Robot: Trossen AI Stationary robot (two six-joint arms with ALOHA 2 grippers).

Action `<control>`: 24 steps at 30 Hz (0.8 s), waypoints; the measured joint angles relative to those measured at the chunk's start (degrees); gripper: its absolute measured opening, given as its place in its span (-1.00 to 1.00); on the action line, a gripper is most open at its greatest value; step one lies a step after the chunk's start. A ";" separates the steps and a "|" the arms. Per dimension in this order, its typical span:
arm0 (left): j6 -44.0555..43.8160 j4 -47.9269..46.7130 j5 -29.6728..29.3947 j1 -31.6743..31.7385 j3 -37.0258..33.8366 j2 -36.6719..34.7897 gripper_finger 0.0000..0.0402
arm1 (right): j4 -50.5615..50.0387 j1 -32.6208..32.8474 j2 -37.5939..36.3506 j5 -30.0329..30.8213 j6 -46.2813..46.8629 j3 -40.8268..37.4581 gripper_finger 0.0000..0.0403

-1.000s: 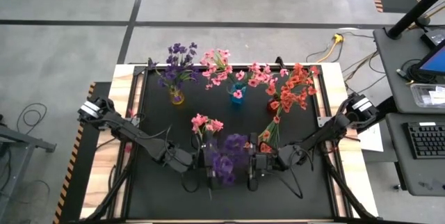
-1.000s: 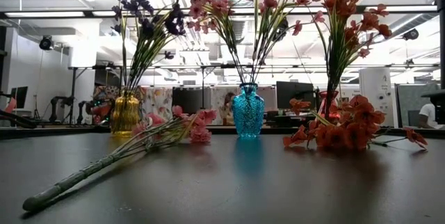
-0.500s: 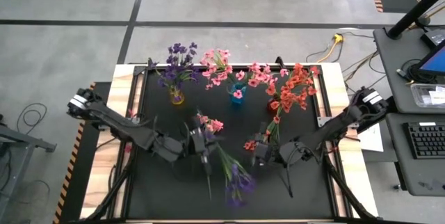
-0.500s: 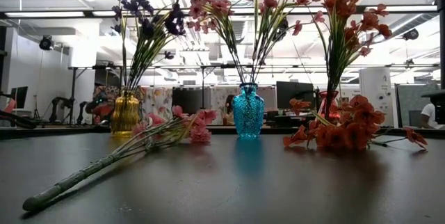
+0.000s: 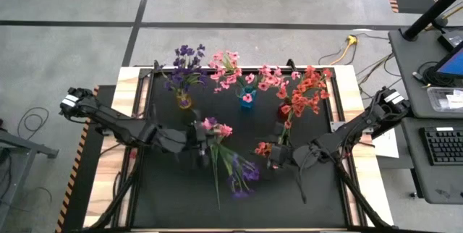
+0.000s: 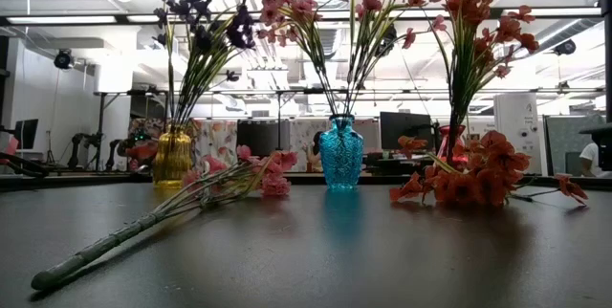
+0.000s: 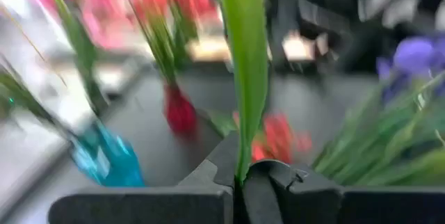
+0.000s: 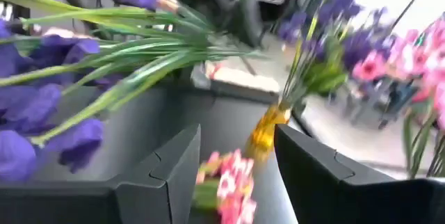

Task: Sort flowers into vase by color
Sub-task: Put the purple flower into the yellow vase

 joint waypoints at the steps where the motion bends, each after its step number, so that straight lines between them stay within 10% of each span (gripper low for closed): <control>1: -3.18 -1.86 1.57 -0.02 -1.20 0.37 -0.96 | -2.41 0.00 -0.14 0.32 2.03 0.00 -0.11; 11: -32.44 -7.27 24.18 -0.51 -14.28 6.56 -0.65 | -14.73 0.00 -0.82 0.93 13.71 -0.02 -0.09; 18: -34.07 -14.41 35.42 -2.14 -13.68 10.06 -0.10 | -13.60 0.00 -0.95 0.95 13.89 -0.02 -0.08; 24: -28.21 -24.17 33.19 -3.95 -9.60 13.55 0.35 | -13.59 0.00 -0.91 0.95 15.74 -0.02 -0.09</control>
